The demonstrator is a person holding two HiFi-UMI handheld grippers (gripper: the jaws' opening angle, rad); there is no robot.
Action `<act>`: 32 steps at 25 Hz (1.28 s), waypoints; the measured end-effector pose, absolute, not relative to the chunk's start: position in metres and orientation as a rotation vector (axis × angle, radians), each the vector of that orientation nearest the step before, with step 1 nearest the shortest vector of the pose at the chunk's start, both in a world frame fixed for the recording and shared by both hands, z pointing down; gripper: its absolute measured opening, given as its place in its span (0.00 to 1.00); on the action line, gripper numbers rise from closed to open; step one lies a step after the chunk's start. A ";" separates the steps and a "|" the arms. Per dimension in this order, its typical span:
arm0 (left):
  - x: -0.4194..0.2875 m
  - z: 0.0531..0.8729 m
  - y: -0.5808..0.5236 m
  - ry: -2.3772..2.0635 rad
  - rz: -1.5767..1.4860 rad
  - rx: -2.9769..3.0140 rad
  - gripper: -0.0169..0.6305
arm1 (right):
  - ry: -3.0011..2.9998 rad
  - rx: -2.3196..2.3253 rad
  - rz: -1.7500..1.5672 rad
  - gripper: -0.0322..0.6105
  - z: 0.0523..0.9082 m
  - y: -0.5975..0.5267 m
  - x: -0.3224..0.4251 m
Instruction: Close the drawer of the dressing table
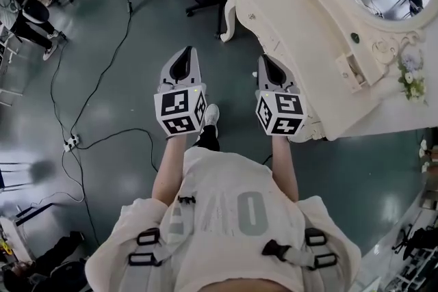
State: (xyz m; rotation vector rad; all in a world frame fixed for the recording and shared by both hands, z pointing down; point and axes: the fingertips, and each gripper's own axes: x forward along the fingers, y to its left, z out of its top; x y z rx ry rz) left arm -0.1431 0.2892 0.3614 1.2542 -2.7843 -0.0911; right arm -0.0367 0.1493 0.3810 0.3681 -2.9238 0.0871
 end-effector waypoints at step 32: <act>-0.412 0.370 0.189 -2.699 -0.143 1.308 0.05 | -2.904 0.357 0.112 0.06 0.384 0.064 -0.297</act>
